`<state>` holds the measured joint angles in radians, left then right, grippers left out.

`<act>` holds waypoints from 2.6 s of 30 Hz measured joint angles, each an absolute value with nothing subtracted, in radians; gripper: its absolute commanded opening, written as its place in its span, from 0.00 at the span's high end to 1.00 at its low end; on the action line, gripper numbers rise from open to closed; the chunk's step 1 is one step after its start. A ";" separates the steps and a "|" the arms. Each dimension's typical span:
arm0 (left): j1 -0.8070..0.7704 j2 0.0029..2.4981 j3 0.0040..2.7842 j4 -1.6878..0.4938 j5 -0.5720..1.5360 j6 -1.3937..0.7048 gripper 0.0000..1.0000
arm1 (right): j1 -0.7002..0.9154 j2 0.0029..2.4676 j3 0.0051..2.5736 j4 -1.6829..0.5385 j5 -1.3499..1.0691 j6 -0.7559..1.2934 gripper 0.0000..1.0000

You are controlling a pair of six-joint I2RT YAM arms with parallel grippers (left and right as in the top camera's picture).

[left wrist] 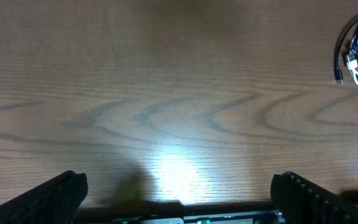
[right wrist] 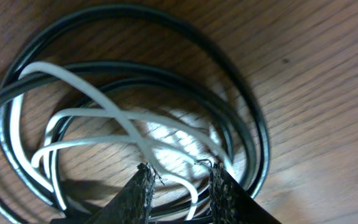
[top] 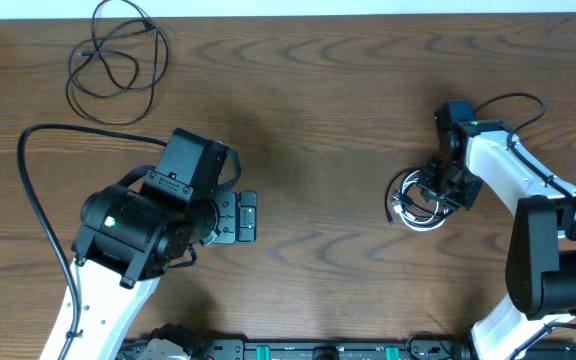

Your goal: Untangle cables

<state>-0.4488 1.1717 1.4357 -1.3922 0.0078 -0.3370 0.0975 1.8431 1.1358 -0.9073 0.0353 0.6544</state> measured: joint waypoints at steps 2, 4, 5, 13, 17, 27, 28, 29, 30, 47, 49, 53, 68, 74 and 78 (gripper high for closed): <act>-0.449 1.172 1.436 -1.392 0.008 -0.337 0.00 | 0.097 1.843 1.136 -0.907 0.051 0.648 0.99; -0.449 1.172 1.436 -1.392 0.008 -0.337 0.00 | 0.097 1.843 1.136 -0.908 0.058 0.635 0.99; -0.449 1.172 1.436 -1.392 0.008 -0.337 0.00 | 0.097 1.843 1.136 -0.908 0.056 0.628 0.99; -0.449 1.172 1.436 -1.392 0.008 -0.337 0.00 | 0.097 1.842 1.172 -0.989 -0.048 0.582 0.99; -0.449 1.172 1.436 -1.392 0.007 -0.337 0.00 | 0.100 1.783 1.233 -1.059 -0.066 0.553 0.99; -0.449 1.172 1.435 -1.392 0.005 -0.337 0.00 | 0.213 1.378 1.304 -1.034 -0.111 0.507 0.99; -0.449 1.172 1.435 -1.392 0.004 -0.337 0.00 | 0.225 1.357 1.304 -1.027 -0.113 0.507 0.99; -0.449 1.172 1.435 -1.392 0.003 -0.337 0.00 | 0.236 1.344 1.304 -1.021 -0.113 0.507 0.99; -0.449 1.172 1.435 -1.392 0.001 -0.337 0.00 | 0.246 1.336 1.304 -1.016 -0.114 0.507 0.99; -0.449 1.172 1.435 -1.392 0.001 -0.337 0.00 | 0.064 1.558 1.247 -1.088 0.189 0.551 0.05; -0.449 1.172 1.435 -1.392 0.001 -0.337 0.00 | 0.006 1.627 1.242 -1.076 0.141 0.516 0.11; -0.449 1.172 1.435 -1.392 0.001 -0.337 0.00 | -0.060 1.760 1.239 -1.043 0.006 0.394 0.27; -0.449 1.172 1.435 -1.392 0.001 -0.337 0.00 | -0.060 1.909 1.242 -1.064 -0.162 0.250 0.99; -0.449 1.172 1.435 -1.392 0.001 -0.337 0.00 | -0.052 1.713 1.297 -1.137 -0.181 0.248 0.99; -0.449 1.172 1.435 -1.391 0.001 -0.337 0.00 | -0.023 1.527 1.317 -1.129 -0.246 0.248 0.99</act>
<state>-0.4488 1.1717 1.4353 -1.3914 0.0006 -0.3370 -0.0231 1.5269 1.3167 -1.1294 -0.2462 0.2478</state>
